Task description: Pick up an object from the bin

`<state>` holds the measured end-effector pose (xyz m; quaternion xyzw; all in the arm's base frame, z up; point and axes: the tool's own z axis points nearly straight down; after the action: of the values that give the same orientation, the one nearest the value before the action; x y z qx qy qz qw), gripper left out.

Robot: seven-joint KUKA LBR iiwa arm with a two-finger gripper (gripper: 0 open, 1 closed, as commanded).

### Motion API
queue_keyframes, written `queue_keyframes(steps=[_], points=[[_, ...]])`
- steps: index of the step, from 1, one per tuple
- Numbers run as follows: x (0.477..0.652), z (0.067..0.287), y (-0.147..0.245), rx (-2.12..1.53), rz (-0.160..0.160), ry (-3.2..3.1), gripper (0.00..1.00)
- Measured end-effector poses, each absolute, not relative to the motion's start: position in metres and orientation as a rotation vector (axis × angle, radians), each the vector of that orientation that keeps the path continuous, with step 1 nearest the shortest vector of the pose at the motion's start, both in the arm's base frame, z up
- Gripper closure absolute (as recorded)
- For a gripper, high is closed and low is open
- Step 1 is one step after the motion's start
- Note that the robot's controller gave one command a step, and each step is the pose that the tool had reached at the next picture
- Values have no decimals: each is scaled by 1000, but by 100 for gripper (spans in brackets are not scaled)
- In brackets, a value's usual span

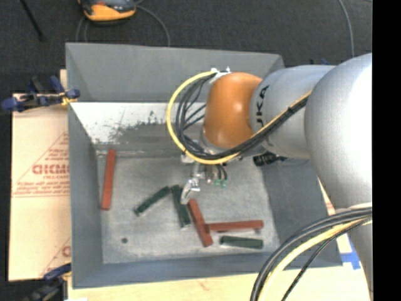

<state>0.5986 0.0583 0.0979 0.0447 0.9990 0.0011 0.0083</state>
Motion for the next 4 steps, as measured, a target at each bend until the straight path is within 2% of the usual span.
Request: queue_keyframes(steps=[1,2,4], points=[[597,100,60,138,6,3133,100],[595,93,58,138,1,3133,0],[598,91,69,27,-2,3133,0]])
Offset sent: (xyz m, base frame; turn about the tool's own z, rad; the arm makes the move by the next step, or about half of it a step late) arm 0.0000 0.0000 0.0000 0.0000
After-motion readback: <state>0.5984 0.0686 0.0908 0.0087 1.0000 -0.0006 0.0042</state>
